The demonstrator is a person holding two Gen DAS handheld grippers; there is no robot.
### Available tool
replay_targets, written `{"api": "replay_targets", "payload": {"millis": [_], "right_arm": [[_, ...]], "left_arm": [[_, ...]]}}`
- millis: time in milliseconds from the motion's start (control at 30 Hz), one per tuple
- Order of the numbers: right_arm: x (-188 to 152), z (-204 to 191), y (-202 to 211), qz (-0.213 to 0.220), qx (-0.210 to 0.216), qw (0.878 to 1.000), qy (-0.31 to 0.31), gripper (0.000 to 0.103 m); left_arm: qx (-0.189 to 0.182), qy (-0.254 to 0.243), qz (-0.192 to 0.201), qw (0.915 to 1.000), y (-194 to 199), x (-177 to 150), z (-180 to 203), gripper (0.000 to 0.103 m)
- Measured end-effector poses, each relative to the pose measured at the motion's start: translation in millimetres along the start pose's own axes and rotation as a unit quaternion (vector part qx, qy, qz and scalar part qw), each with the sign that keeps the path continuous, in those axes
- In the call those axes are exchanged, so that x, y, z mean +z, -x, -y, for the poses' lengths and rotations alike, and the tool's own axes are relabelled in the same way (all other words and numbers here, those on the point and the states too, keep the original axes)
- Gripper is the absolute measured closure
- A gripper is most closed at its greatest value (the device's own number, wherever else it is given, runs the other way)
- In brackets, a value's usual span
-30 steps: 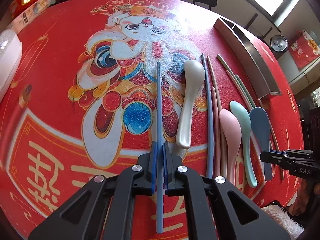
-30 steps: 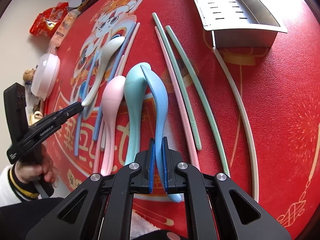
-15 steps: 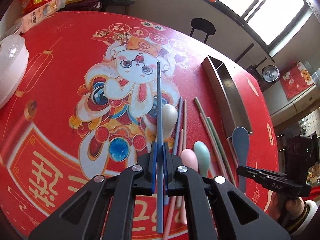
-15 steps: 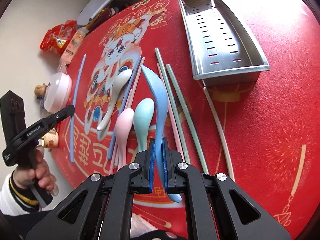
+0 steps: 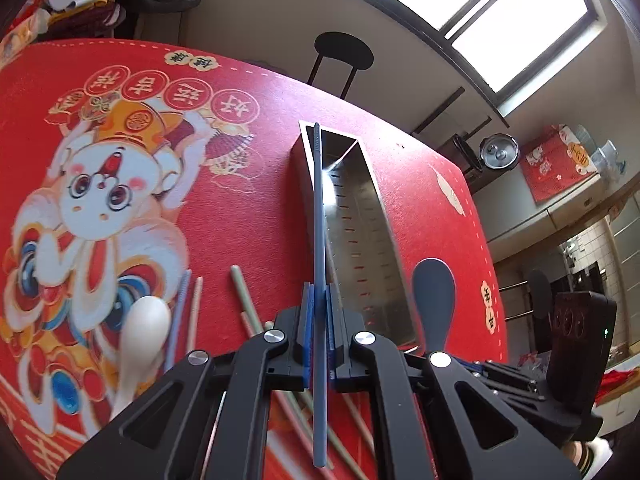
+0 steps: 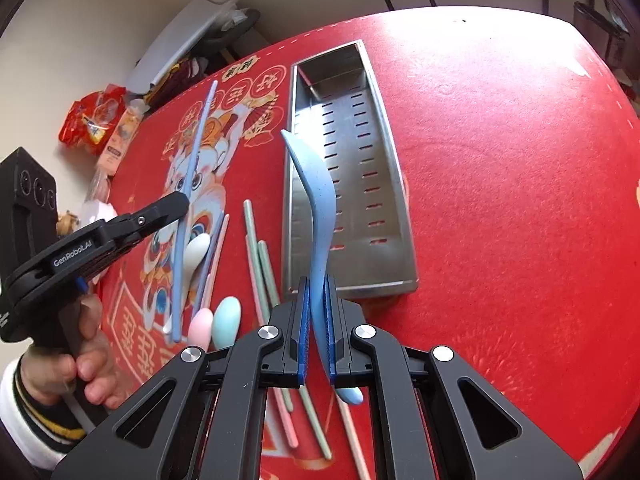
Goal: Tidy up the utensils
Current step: 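Carry the blue spoon and blue chopstick over the steel tray with both grippers, then lower both items into the tray and open both grippers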
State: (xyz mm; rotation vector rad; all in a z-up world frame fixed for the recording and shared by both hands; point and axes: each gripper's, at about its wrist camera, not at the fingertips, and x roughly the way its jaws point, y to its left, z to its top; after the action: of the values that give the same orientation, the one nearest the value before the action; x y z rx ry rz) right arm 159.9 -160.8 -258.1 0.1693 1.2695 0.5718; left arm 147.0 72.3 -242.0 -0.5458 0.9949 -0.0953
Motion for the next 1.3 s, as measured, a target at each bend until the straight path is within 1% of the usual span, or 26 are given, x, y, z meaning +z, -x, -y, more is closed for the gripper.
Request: {"api": "replay_targets", "payload": {"millis": [67, 267, 400, 667, 833, 967, 1067, 1167, 1233, 1300], "right_arm": [[10.3, 6.9, -0.5, 0.003, -0.002, 1.000, -0.005, 0.096], [29.0, 21.1, -4.3, 0.008, -0.003, 1.000, -0.015, 0.096], [34.3, 27.5, -9.2, 0.004, -0.004, 1.000, -0.020, 0.096], [36.1, 40.4, -11.6, 0.004, -0.005, 0.999, -0.037, 0.096], [37.5, 40.8, -13.4, 0.004, -0.006, 0.999, -0.043, 0.096], [42.9, 38.1, -21.1, 0.002, -0.001, 0.999, -0.046, 0.096], [49.0, 32.2, -31.5, -0.004, 0.000, 0.999, -0.041, 0.096], [57.7, 24.7, -42.8, -0.010, -0.012, 0.999, -0.034, 0.094], [62.0, 21.3, -46.8, -0.007, -0.029, 0.999, -0.030, 0.094], [64.7, 19.5, -46.0, -0.002, -0.043, 0.999, -0.030, 0.094]], "left_arm": [[-0.006, 0.006, -0.008, 0.9999, -20.7, 8.0, 11.1, 0.097], [0.001, 0.016, -0.026, 0.9995, -70.7, 28.4, 30.9, 0.097], [0.018, 0.019, -0.029, 0.9992, -90.5, 41.8, 35.7, 0.097], [0.045, 0.020, -0.042, 0.9979, -116.3, 59.8, 27.0, 0.097], [0.057, 0.021, -0.052, 0.9968, -122.7, 60.0, 25.3, 0.097], [0.060, 0.018, -0.048, 0.9969, -117.2, 60.6, 23.8, 0.097], [0.056, 0.013, -0.044, 0.9974, -109.0, 62.2, 22.0, 0.097], [0.057, 0.008, -0.035, 0.9978, -96.8, 63.5, 20.8, 0.097], [0.058, 0.005, -0.028, 0.9979, -87.7, 64.6, 19.3, 0.096], [0.059, 0.002, -0.020, 0.9980, -77.5, 66.5, 16.4, 0.093]]}}
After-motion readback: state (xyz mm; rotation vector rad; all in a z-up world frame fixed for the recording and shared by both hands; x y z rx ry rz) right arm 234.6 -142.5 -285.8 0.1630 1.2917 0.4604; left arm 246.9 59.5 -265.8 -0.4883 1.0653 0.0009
